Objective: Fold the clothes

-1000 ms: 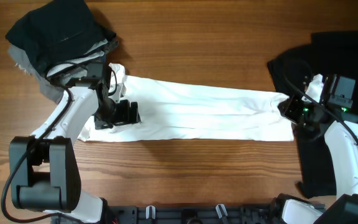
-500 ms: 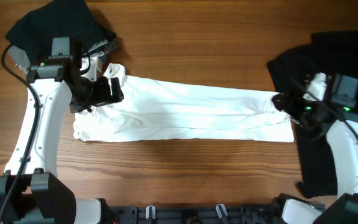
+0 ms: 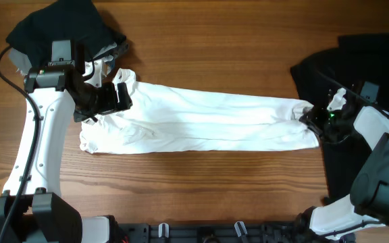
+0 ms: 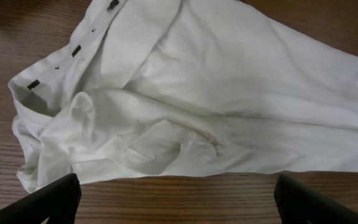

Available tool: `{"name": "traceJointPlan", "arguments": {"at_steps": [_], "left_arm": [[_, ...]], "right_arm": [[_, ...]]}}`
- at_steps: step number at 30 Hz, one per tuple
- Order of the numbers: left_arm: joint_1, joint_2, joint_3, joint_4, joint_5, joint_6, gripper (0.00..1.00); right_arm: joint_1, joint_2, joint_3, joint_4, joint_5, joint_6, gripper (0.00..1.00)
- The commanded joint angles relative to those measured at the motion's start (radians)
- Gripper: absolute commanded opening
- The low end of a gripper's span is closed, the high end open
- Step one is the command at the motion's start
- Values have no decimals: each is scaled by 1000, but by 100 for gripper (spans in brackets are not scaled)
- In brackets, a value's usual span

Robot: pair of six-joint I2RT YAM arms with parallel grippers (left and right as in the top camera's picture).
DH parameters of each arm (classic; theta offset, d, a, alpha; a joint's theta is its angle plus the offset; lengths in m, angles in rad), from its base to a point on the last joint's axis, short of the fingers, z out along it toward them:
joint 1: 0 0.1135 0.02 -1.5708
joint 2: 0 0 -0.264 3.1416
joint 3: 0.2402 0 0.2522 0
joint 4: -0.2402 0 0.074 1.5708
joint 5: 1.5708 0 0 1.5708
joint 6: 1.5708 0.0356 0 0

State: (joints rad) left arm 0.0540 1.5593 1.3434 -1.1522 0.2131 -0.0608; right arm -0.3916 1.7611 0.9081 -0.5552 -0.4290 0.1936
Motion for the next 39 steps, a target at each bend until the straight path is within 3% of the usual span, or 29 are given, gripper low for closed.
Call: {"name": "traceJointPlan", "arguments": {"at_steps": [1, 14, 17, 21, 28, 33, 39], "left_arm": [[5, -22, 9, 0, -1, 12, 100], [5, -22, 9, 0, -2, 12, 100], [5, -22, 9, 3, -2, 12, 100], [5, -22, 9, 3, -2, 12, 100], [22, -23, 37, -20, -1, 1, 99], [58, -23, 90, -43, 3, 1, 100], [61, -23, 91, -43, 14, 1, 100]], "right_arm": [[5, 18, -7, -21, -68, -87, 4], [21, -238, 219, -284, 67, -42, 4], [85, -269, 231, -319, 79, -63, 4], [303, -267, 231, -326, 70, -59, 4], [710, -205, 230, -136, 97, 152, 4], [853, -72, 230, 2, 73, 230, 4], [926, -7, 231, 176, -20, 254, 4]]}}
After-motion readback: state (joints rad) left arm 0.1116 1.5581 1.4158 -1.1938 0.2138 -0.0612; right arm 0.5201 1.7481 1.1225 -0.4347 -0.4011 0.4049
